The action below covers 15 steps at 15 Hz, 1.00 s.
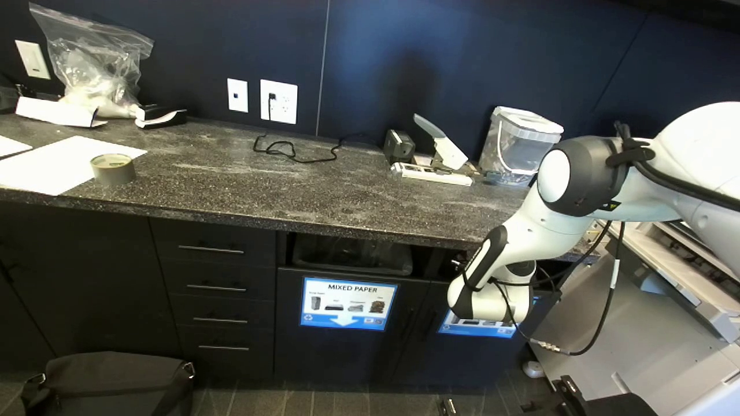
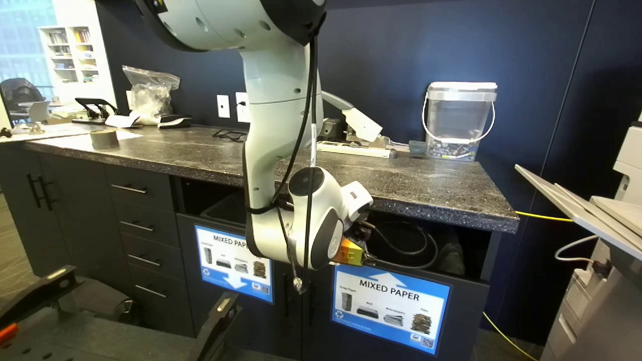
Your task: Remove all the paper trash from the base top and put them in the mixed paper bin on the left
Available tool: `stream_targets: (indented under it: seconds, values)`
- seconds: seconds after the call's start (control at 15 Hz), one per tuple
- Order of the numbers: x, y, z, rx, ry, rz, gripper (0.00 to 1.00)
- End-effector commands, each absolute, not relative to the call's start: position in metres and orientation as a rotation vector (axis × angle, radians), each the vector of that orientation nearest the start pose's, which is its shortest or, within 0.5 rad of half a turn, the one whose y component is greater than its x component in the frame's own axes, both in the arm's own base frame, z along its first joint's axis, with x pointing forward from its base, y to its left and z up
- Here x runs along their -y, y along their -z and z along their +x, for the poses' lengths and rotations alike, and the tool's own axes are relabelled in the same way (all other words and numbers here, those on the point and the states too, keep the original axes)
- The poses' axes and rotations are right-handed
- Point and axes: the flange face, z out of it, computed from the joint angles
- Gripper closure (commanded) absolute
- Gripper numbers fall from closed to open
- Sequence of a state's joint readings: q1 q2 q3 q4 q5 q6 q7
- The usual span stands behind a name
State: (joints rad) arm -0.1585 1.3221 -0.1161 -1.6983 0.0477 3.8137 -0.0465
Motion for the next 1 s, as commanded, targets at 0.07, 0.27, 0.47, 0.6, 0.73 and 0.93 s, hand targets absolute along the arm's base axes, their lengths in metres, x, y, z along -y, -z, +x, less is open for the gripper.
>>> stream_targets:
  seconds: [0.07,0.27,0.47,0.6,0.73,0.93]
  values:
    - [0.161,0.063,0.597,-0.291,1.402,-2.999,0.92]
    - [0.158,0.066,0.599,-0.306,1.441,-2.965,0.92]
    - [0.156,0.066,0.599,-0.316,1.436,-2.949,0.66]
    - [0.155,0.066,0.6,-0.31,1.439,-2.941,0.53]
    - [0.154,0.065,0.599,-0.305,1.436,-2.922,0.37]
    - [0.151,0.063,0.597,-0.25,1.43,-2.838,0.15]
